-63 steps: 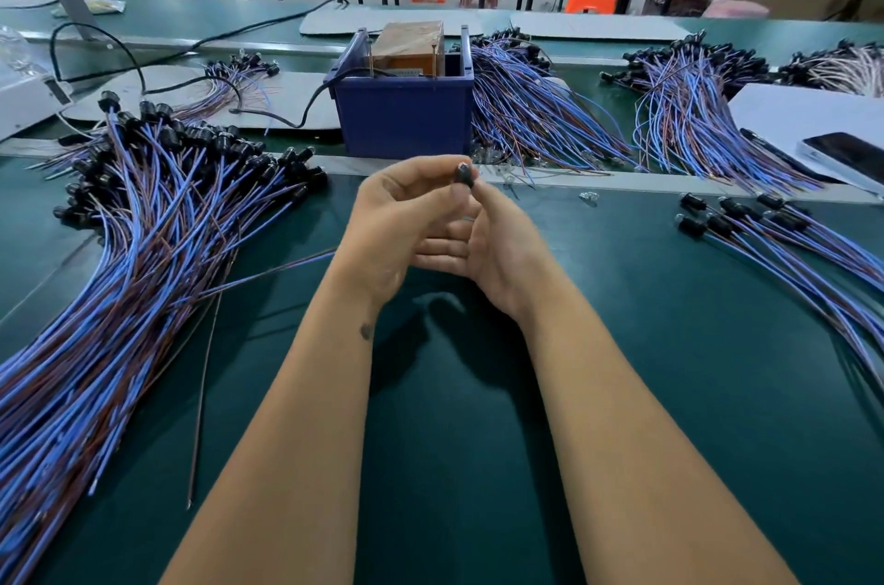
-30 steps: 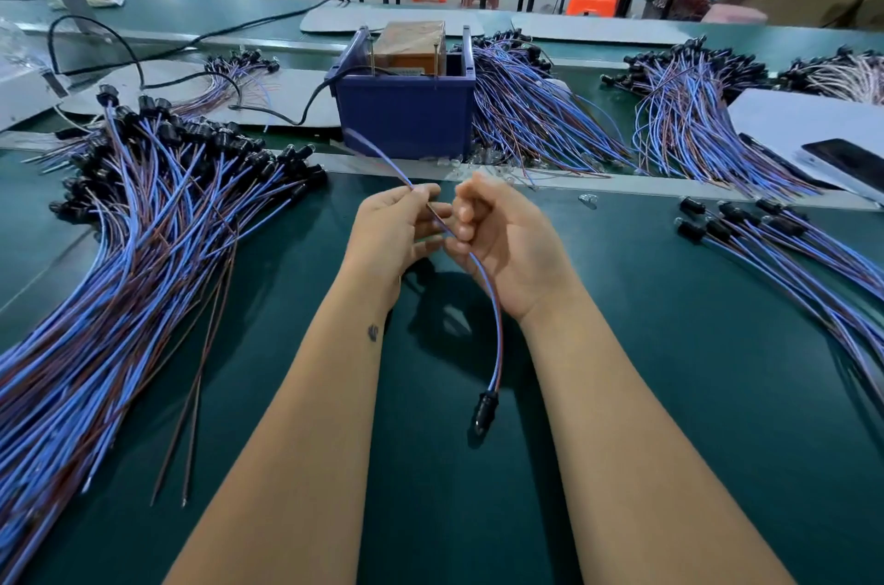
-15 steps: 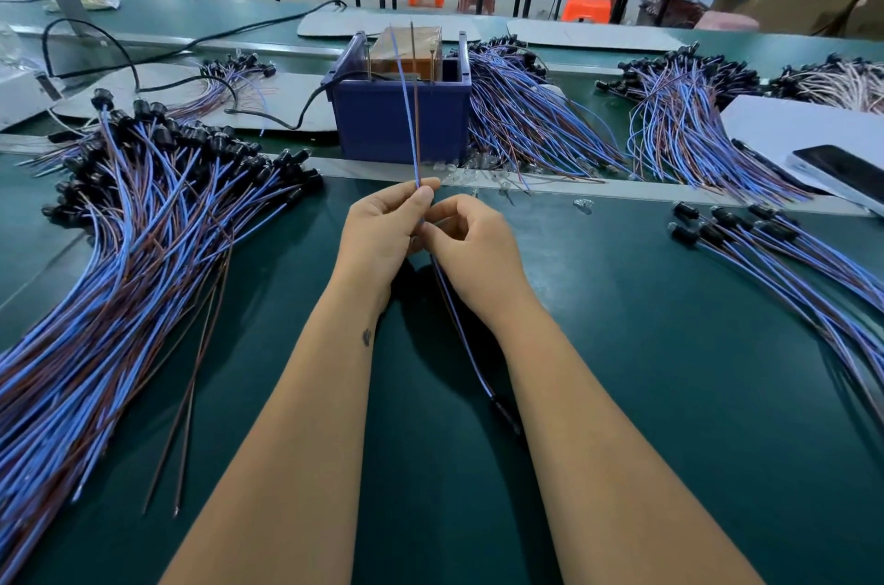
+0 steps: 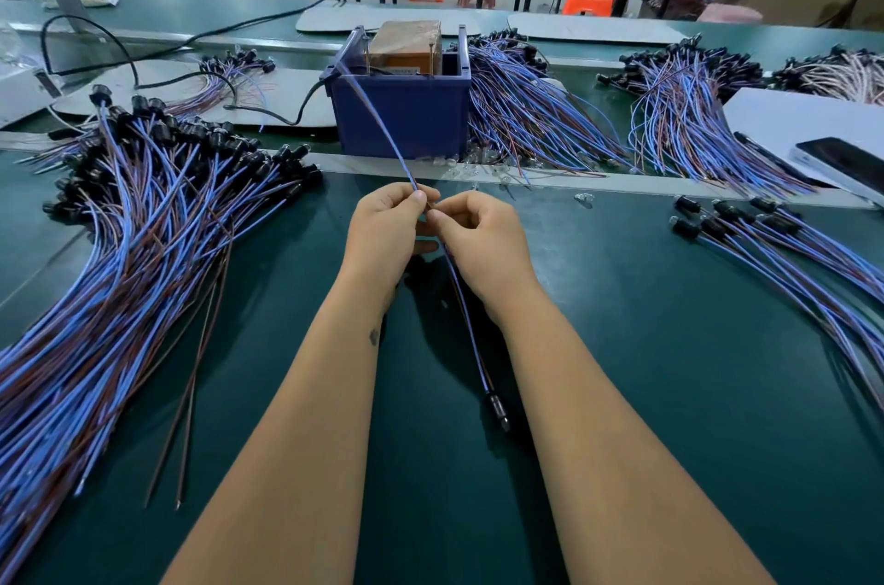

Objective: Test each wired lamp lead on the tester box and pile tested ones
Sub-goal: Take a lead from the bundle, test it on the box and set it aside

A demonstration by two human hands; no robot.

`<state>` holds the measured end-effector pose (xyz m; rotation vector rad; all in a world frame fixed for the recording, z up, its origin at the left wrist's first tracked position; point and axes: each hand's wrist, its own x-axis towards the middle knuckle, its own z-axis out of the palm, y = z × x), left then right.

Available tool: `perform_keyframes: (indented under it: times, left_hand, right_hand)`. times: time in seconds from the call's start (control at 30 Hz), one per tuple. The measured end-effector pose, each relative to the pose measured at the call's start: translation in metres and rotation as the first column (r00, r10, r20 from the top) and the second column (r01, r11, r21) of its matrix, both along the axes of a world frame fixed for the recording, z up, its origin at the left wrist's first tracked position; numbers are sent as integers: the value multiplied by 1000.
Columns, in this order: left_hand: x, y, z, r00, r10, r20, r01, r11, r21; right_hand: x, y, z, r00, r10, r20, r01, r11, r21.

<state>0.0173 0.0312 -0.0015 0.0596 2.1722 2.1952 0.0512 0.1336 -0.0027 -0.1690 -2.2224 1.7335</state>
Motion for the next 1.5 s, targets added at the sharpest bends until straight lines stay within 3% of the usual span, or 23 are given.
perform_keyframes:
  times: [0.17,0.33,0.63,1.5]
  left_hand:
    - [1,1,1,1000,-8,-18,8,1000,-22]
    - [4,1,-2,985,88,-145,-115,974,-194]
    - [4,-4,-3,963,166,-213,-224,931,-289]
    - [-3,-11,-5,938,309,-159,-335,924,-182]
  right_hand:
    - [1,0,1,1000,3,27,-2,1000,-13]
    - [2,0,2,999,-29,33,30,999,-29]
    - [2,1,3,995,-96,15,97,990,-103]
    - [2,0,2,998,-55,-22,54,997,-47]
